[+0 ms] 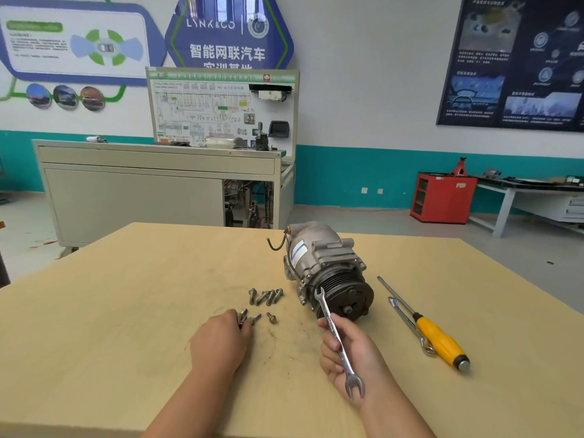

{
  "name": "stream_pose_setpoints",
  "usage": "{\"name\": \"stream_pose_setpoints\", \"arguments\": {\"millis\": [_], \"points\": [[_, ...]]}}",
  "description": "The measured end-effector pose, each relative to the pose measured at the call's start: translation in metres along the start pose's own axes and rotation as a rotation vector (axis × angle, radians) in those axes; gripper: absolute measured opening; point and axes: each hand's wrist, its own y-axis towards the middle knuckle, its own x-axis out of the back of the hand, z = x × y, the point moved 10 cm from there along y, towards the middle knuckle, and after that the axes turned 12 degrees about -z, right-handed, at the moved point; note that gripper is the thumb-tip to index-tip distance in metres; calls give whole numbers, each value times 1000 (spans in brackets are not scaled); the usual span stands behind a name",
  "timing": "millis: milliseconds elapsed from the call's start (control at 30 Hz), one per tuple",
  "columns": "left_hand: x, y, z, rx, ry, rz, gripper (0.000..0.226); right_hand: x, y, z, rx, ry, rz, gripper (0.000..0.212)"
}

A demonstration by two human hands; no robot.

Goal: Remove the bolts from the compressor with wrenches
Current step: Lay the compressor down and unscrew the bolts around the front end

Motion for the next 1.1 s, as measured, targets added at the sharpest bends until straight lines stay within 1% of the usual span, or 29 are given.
{"name": "stream_pose_setpoints", "arguments": {"millis": [100, 233, 333, 400, 500, 567, 633, 700, 733, 833, 900, 967, 1033, 1100], "points": [[5, -1, -2, 8, -34, -27, 35, -1, -1, 7, 58, -34, 14, 22], [25, -1, -21, -53, -133, -144, 28, 1, -3, 37, 154, -110, 34, 26], [37, -1, -45, -109, -346, -194, 20, 8, 0, 75, 274, -176, 17, 23], [37, 4, -58, -57, -525, -163, 17, 14, 4, 103, 361, -188, -21, 23], [21, 14, -76, 77, -725, -2, 36, 27, 18, 131, 418, -193, -87, 20], [12, 19, -88, 117, -755, 81, 50, 42, 30, 139, 433, -329, -185, 17], [8, 24, -101, 99, -735, 112, 57, 57, 44, 141, 437, -529, -279, 15], [6, 28, -114, 83, -745, 119, 55, 65, 57, 138, 426, -704, -357, 11], [5, 30, -119, 80, -742, 120, 54, 68, 64, 136, 408, -737, -384, 10], [-1, 33, -125, 71, -754, 157, 57, 64, 84, 126, 302, -695, -381, 20], [-1, 34, -127, 86, -861, 195, 59, 57, 96, 114, 198, -641, -340, 34], [1, 33, -131, 85, -917, 220, 68, 52, 103, 104, 132, -589, -299, 48], [2, 32, -142, 43, -838, 205, 80, 46, 106, 99, 108, -574, -240, 56], [4, 31, -149, 39, -748, 151, 87, 42, 104, 98, 101, -560, -194, 56]]}}
